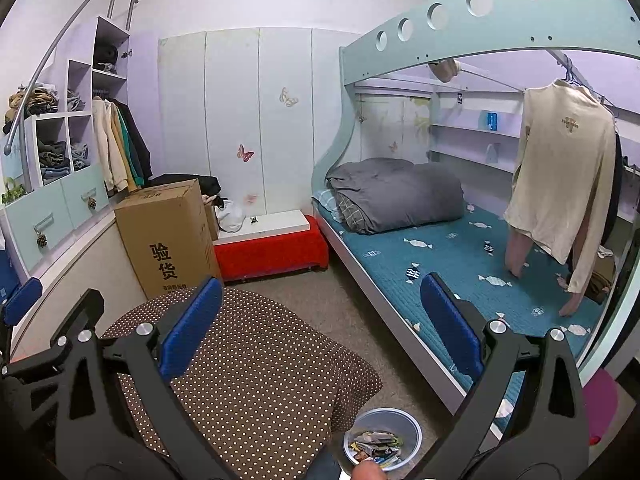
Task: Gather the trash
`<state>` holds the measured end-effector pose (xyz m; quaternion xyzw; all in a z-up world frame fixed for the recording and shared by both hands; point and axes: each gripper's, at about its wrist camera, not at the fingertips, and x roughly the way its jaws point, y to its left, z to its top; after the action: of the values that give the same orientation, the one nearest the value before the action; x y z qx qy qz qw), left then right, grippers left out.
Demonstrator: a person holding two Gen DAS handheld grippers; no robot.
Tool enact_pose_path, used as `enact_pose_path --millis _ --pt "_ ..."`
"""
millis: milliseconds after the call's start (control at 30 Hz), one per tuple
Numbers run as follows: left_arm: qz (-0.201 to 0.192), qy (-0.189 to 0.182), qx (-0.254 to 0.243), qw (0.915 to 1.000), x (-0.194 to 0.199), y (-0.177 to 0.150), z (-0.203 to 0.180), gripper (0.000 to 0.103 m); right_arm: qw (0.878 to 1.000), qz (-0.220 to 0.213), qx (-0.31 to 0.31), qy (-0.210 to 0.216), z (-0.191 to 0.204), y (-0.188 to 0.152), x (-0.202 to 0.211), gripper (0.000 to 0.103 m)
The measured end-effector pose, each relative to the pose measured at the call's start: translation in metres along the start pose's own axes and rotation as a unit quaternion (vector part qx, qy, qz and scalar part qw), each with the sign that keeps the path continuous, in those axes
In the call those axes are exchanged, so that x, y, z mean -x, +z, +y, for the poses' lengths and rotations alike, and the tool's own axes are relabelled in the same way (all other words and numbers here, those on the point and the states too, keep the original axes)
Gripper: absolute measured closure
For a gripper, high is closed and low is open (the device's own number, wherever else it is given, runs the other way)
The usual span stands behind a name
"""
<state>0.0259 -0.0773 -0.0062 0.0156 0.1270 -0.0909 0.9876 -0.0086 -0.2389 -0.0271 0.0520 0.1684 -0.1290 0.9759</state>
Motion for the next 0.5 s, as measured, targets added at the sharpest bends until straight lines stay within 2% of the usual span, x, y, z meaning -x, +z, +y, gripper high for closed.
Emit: enact_pose_path --millis 333,500 --pt "0.001 0.003 0.010 0.9999 -0.0010 -0.0021 0.0006 0.005 1.000 0.005 -0.003 0.000 0.0001 -0.0041 -0.0021 0.006" --pt "0.017 -0.001 0.020 0.9997 -0.0064 -0.0013 0.0035 0.005 1.000 0.006 -0.003 0.001 0.0011 -0.0040 -0.0027 0.006"
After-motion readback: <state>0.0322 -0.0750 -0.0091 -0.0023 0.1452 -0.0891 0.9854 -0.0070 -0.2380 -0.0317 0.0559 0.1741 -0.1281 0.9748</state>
